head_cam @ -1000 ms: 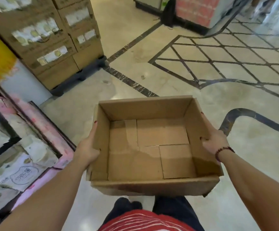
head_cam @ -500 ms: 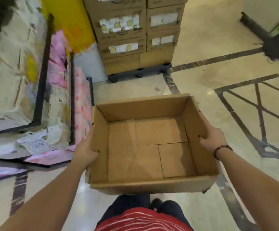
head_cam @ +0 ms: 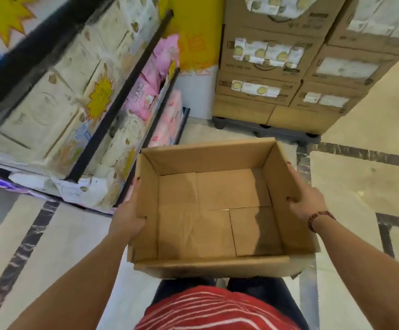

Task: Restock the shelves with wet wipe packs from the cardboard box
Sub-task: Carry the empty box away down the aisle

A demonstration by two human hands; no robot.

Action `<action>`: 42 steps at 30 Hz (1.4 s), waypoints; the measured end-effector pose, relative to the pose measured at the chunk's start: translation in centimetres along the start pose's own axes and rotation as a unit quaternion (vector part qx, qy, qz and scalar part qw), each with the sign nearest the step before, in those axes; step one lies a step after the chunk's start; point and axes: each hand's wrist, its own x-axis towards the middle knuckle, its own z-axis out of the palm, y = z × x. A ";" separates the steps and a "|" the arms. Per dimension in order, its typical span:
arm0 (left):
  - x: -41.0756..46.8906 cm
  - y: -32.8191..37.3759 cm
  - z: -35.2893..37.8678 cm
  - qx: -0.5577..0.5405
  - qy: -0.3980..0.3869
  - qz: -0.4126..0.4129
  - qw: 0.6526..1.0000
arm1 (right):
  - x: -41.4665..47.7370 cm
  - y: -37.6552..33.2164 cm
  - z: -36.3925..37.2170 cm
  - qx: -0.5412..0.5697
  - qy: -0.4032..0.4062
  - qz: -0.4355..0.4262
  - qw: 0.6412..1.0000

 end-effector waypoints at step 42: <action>17.8 -7.9 48.9 -0.199 0.283 -0.478 0.807 | 47.8 -1.5 38.4 -0.170 -0.232 -0.392 0.874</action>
